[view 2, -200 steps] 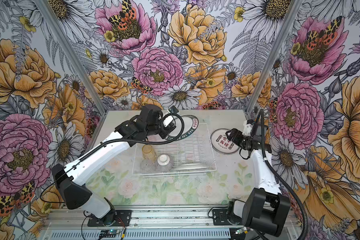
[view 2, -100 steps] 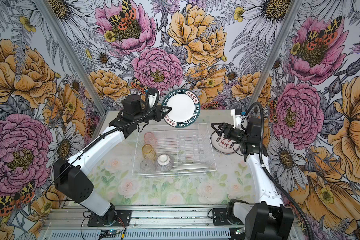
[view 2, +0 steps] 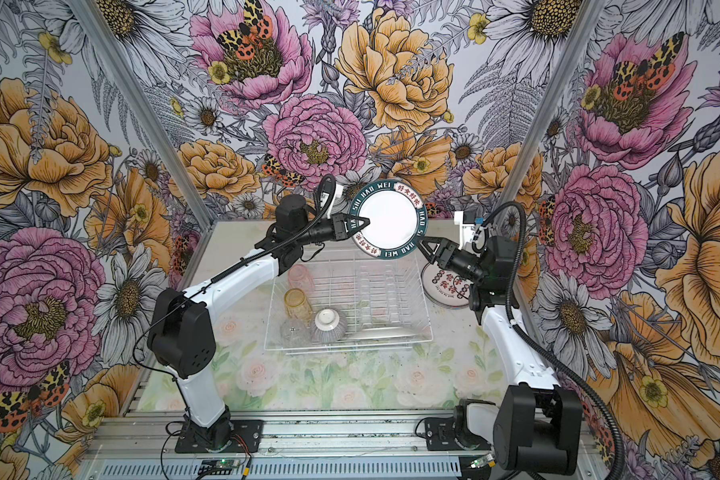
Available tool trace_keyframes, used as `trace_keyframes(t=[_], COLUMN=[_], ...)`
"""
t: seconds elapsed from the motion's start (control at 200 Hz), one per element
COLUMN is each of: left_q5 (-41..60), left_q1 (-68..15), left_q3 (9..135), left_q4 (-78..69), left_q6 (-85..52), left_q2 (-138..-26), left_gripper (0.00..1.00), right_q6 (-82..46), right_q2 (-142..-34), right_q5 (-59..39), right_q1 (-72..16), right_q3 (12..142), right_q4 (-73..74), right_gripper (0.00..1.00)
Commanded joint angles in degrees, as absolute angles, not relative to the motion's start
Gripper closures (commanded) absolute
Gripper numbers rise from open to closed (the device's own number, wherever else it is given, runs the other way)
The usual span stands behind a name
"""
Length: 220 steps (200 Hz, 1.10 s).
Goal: Unload the mixed dishes from the dish rack
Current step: 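Lift the green-rimmed plate with the left gripper while the right gripper reaches toward it, then grasp the plate rim with the right gripper and open the left gripper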
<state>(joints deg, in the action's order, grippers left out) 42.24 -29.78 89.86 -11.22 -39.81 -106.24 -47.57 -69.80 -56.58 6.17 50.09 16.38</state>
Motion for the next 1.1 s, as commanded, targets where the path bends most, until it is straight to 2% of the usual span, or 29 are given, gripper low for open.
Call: trace_keyframes(t=[0.0,0.175,0.29,0.355,0.52,0.6,0.791,0.836,0.876,0.916,1.096], left_q5=[45.4,46.2,46.6,47.0,47.3,47.2,46.7,46.6,46.2,45.8,39.4], left_q1=[-30.6,-31.8,-32.3,-32.7,-33.4,-33.4,-33.6,-33.9,-34.2,-34.6,-35.3], left_q3=[93.1,95.1,95.9,96.5,97.0,96.9,95.9,96.1,96.6,97.4,99.2], left_q4=[-19.0,-19.2,-19.2,-19.2,-19.2,-19.2,-17.5,-15.0,-11.5,-7.0,12.4], left_q6=[-44.0,-45.0,-45.5,-45.8,-46.2,-46.3,-44.1,-41.8,-38.7,-34.8,-19.8], left_q2=[-107.9,-110.4,-111.7,-112.4,-113.2,-113.3,-112.4,-111.9,-111.2,-110.5,-107.6], left_gripper=[1.0,1.0,1.0,1.0,1.0,0.98,0.78,0.74,0.65,0.61,0.59], right_q6=[-46.7,-47.0,-47.4,-48.0,-49.6,-49.8,-50.1,-50.4,-50.9,-51.4,-53.7], right_q2=[-71.0,-72.1,-72.8,-73.4,-74.6,-74.7,-74.1,-74.0,-73.9,-73.7,-72.2], right_q5=[-54.5,-53.6,-52.8,-52.5,-51.6,-51.0,-49.3,-48.8,-48.3,-47.9,-46.3], right_q1=[5.9,5.4,5.3,5.3,5.3,5.3,5.4,5.5,5.8,6.2,10.4], right_q3=[52.2,52.8,53.2,53.3,53.3,53.2,53.4,53.5,53.5,53.5,54.1], right_q4=[16.3,16.8,17.5,18.4,20.4,20.4,19.7,19.7,19.8,19.9,18.7], right_gripper=[0.28,0.43,0.49,0.56,0.83,1.0,1.0,1.0,1.0,1.0,1.0])
